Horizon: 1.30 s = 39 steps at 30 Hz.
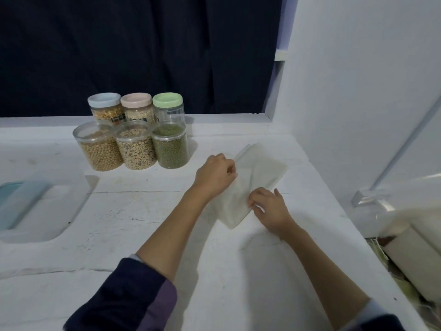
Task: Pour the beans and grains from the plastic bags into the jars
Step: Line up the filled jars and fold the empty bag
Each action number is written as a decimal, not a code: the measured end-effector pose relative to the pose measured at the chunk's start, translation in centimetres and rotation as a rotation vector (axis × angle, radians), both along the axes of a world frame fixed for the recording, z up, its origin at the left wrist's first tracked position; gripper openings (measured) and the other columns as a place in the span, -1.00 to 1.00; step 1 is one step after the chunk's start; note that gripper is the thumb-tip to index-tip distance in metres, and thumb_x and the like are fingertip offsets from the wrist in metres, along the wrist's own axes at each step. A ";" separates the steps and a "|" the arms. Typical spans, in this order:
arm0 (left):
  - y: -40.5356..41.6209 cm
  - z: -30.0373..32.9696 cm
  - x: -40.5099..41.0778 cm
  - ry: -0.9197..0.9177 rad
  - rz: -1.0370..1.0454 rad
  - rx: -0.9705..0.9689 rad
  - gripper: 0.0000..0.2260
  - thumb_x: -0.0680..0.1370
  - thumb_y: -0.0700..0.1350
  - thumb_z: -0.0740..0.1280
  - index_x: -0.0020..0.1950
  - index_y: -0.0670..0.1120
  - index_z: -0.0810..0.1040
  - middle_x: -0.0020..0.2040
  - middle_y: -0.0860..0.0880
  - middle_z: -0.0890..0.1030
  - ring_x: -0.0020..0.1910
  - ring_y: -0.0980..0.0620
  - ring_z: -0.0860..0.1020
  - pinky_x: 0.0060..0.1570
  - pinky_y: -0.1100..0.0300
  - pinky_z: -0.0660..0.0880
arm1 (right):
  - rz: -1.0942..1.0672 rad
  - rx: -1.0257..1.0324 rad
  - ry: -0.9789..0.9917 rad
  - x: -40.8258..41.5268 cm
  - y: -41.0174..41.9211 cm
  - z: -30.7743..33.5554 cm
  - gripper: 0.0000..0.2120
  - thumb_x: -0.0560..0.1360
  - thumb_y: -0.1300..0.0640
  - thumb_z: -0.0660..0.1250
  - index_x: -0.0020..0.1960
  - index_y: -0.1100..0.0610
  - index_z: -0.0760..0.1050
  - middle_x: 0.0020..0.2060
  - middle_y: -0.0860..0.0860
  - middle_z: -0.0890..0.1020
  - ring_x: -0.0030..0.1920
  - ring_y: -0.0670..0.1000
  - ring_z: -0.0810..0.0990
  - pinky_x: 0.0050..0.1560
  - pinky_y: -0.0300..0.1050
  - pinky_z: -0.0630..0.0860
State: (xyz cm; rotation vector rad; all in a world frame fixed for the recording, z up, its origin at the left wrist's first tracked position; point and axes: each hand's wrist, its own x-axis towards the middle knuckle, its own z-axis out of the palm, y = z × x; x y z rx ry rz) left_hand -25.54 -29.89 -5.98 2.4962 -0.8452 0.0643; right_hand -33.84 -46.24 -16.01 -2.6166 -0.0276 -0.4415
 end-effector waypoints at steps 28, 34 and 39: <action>4.5 -6.3 0.2 0.035 -0.262 -0.013 -0.72 0.31 -0.48 0.26 -0.19 -0.20 0.66 0.16 0.00 0.46 0.17 0.07 0.31 0.19 0.17 0.33 | 0.148 0.337 0.242 -1.3 -2.9 1.1 -0.24 0.34 0.56 0.24 -0.13 -0.38 0.57 0.20 -0.24 0.32 0.33 -0.13 0.36 0.44 0.33 0.04; 5.7 -7.1 1.0 0.382 -0.230 -0.144 -0.62 0.42 -0.49 0.10 0.14 -0.29 0.52 0.11 -0.04 0.48 0.12 0.11 0.47 0.03 0.54 0.35 | 0.172 0.341 0.308 -1.5 -3.0 3.0 -0.61 0.39 0.42 0.39 -0.09 -0.09 0.64 0.04 -0.09 0.44 0.16 -0.02 0.47 0.28 -0.13 0.35; 5.6 -6.1 1.0 0.639 -0.216 -0.077 -0.49 0.42 -0.38 0.43 0.22 0.00 0.34 0.01 0.15 0.50 0.03 0.12 0.47 -0.18 0.47 0.41 | -0.102 0.504 0.136 -0.3 -2.1 3.5 -0.61 0.55 0.06 0.32 -0.36 0.21 0.32 -0.41 0.06 0.33 -0.33 0.02 0.29 -0.24 -0.08 0.14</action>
